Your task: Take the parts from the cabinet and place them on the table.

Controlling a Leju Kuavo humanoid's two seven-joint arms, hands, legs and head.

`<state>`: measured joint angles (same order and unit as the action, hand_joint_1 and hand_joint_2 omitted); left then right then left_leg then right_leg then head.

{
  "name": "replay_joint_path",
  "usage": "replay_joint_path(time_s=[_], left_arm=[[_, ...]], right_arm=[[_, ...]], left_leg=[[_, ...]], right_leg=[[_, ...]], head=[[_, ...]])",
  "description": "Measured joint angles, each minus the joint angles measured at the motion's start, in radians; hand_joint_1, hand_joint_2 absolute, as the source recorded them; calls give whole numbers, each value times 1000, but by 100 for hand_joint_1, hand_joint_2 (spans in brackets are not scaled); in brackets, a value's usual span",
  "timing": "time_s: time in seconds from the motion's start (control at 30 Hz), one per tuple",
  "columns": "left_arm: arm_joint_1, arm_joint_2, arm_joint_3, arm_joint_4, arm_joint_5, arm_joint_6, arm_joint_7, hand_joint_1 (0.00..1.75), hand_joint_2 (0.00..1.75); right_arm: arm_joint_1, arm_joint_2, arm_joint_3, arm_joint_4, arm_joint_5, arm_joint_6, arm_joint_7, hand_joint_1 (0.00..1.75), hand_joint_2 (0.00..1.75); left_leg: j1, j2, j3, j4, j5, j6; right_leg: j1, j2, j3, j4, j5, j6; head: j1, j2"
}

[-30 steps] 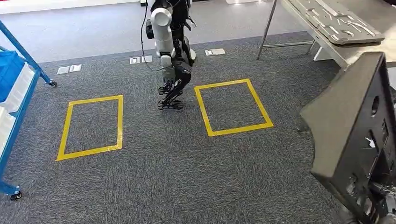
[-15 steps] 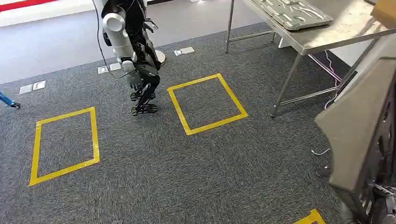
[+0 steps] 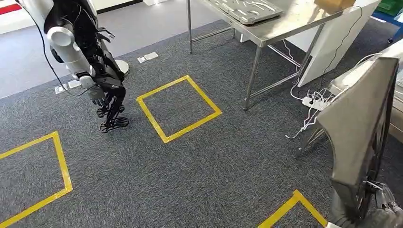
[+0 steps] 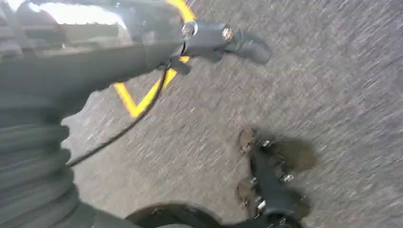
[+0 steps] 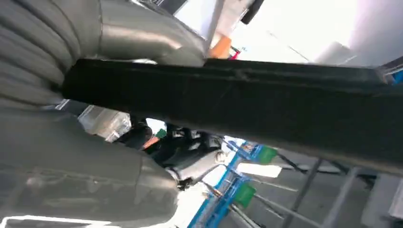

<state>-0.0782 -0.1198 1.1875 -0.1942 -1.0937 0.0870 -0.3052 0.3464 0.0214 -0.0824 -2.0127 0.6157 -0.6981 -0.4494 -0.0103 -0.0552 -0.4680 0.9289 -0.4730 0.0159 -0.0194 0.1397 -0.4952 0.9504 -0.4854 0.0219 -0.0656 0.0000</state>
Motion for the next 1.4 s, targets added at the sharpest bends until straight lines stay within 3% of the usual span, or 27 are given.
replay_joint_path(time_s=[0.03, 0.1, 0.17, 0.2, 0.23, 0.3, 0.37, 0.43, 0.5, 0.57, 0.6, 0.67, 0.7, 0.77, 0.83, 0.87, 0.9, 1.0, 1.03, 1.07, 1.13, 1.2, 1.23, 1.3, 1.33, 1.37, 1.4], left_arm=[[-2, 0, 0, 0, 0, 0, 1, 0, 175], [1, 0, 1, 0, -1, 1, 2, 0, 175], [6, 0, 1, 0, -4, 1, 2, 0, 175], [8, 0, 2, 0, -5, 1, 0, 0, 175], [8, 0, 2, 0, -6, 1, -4, 0, 175], [7, 0, 2, 0, -6, 0, -20, 0, 175], [9, 18, 2, -5, -6, -1, -28, 0, 175], [3, 20, 2, -5, -9, -3, -34, 0, 175], [-1, 21, 2, -5, -16, -3, -30, 0, 175], [-3, 21, 1, -5, -20, -3, -19, 0, 175], [-2, 21, 1, -5, -20, -3, -11, 0, 175], [2, 22, 1, -5, -23, -2, -1, 0, 175], [5, 21, 1, -5, -23, -2, 3, 0, 175], [8, 21, 2, -5, -24, -2, 7, 0, 175], [7, 22, 2, -5, -24, -4, 9, 0, 175], [7, 30, 1, -6, -24, -4, 9, 0, 175], [7, 24, 1, -5, -26, -6, 10, 0, 175], [4, 26, 1, -5, -29, -11, 12, 0, 175], [4, 19, 1, -5, -29, -13, 13, 0, 175], [4, 18, 1, -5, -29, -14, 12, 0, 175], [6, 14, 2, -5, -30, -15, 11, 0, 175], [5, 12, 1, -5, -30, -17, 5, 0, 175], [5, 10, 1, -4, -30, -20, 3, 0, 175], [5, 6, 1, -4, -30, -24, 1, 0, 175], [4, 5, 1, -4, -31, -26, -1, 0, 175], [4, 9, 1, -6, -32, -26, -2, 0, 175], [4, 13, 1, -6, -32, -26, -3, 0, 175]], right_arm=[[5, 2, -6, 0, -3, 0, -3, 134, 175], [-1, 8, -10, 2, -5, 0, -8, 134, 175], [0, 17, -17, 6, 4, 0, -11, 134, 175], [2, 21, -22, 10, 17, 0, -8, 134, 175], [3, 26, -28, 15, 30, 0, -3, 134, 175], [3, 33, -36, 24, 41, 0, 8, 134, 175], [-2, 42, -40, 34, 46, 0, 11, 134, 175], [5, 50, -48, 38, 54, -1, 10, 134, 175], [10, 65, -72, 38, 96, -1, 0, 134, 175], [13, 106, -116, 34, 199, -1, -10, 134, 175], [14, 130, -142, 33, 242, -1, -13, 134, 175], [21, 163, -185, 32, 284, -1, -11, 134, 175], [25, 171, -205, 32, 310, -1, 5, 134, 175], [33, 179, -231, 32, 368, 1, 57, 134, 175], [41, 179, -238, 32, 413, 9, 97, 134, 175], [43, 179, -238, 34, 427, 15, 118, 134, 175], [45, 175, -238, 34, 438, 24, 144, 134, 175], [64, 153, -236, 34, 474, 49, 235, 134, 175], [67, 140, -235, 34, 483, 52, 254, 134, 175], [69, 128, -232, 34, 489, 58, 268, 134, 175], [70, 105, -223, 35, 509, 77, 298, 134, 175], [78, 84, -216, 38, 528, 89, 321, 134, 175], [79, 74, -212, 39, 538, 93, 333, 134, 175], [80, 56, -206, 40, 550, 101, 351, 134, 175], [80, 45, -199, 40, 564, 109, 367, 134, 175], [82, 32, -188, 40, 580, 117, 385, 134, 175], [81, 18, -177, 42, 592, 125, 402, 134, 175]], left_leg=[[2, 16, 2, -7, 6, 1], [4, 45, 1, -9, 5, 6], [6, 77, -1, -9, 2, 6], [8, 91, 0, -9, 1, 3], [11, 105, 0, -7, -2, -1], [22, 130, 1, 3, -11, -15], [12, 148, 6, 22, -36, -36], [16, 165, 13, 20, -42, -42], [23, 182, 18, 23, -46, -47], [30, 98, -10, 91, -99, -54], [28, 77, -48, 170, -140, -54], [25, 62, -141, 344, -201, -53], [24, 62, -167, 377, -197, -51], [16, 60, -144, 291, -122, -36], [-2, 42, -70, 103, -28, -2], [-15, 13, -51, 46, -11, 18], [-17, 15, -52, 47, -10, 20], [-21, 26, -49, 34, -5, 22], [-5, 34, -41, 12, 14, 11], [-6, 40, -41, 9, 14, 10], [-5, 56, -40, 9, 14, 11], [-5, 68, -40, 9, 11, 12], [-3, 75, -39, 10, 9, 10], [6, 85, -38, 18, 1, -1], [11, 90, -37, 27, -5, -10], [0, 94, -35, 37, -13, -21], [2, 95, -33, 44, -28, -20]], right_leg=[[2, -41, -11, 23, -12, -4], [4, -100, -86, 165, -100, -3], [3, -116, -163, 311, -149, 1], [0, -120, -174, 326, -141, 5], [-4, -126, -161, 292, -111, 10], [-14, -155, -73, 120, -27, 24], [-26, -235, -17, 19, -5, 37], [-20, -205, -28, 31, -8, 14], [-19, -175, -33, 37, -10, 1], [-21, -165, -34, 36, -6, -10], [-20, -158, -33, 36, -7, -12], [-15, -145, -32, 36, -10, -17], [-13, -138, -30, 36, -11, -18], [-7, -124, -26, 36, -14, -21], [-1, -114, -21, 34, -14, -21], [-6, -111, -20, 34, -16, -18], [-5, -102, -21, 34, -17, -16], [-5, -94, -20, 20, -12, -2], [3, -96, -22, 28, -16, -2], [6, -108, -41, 60, -44, 0], [5, -118, -117, 212, -127, 3], [4, -121, -184, 338, -161, 6], [2, -124, -183, 330, -142, 11], [-5, -135, -116, 187, -59, 24], [-11, -152, -63, 89, -20, 34], [-21, -195, -38, 36, -17, 47], [-23, -187, -38, 37, -11, 33]], head=[[0, 0], [23, 0], [29, 0], [30, 0], [30, 0], [32, 0], [49, 0], [24, 0], [23, 0], [16, 0], [8, 0], [-5, 0], [-8, 0], [-14, 0], [-18, 0], [-14, 0], [-8, 0], [-14, 0], [-15, 0], [-7, 0], [13, 0], [21, 0], [22, 0], [24, 0], [25, 0], [34, 0], [44, 0]])
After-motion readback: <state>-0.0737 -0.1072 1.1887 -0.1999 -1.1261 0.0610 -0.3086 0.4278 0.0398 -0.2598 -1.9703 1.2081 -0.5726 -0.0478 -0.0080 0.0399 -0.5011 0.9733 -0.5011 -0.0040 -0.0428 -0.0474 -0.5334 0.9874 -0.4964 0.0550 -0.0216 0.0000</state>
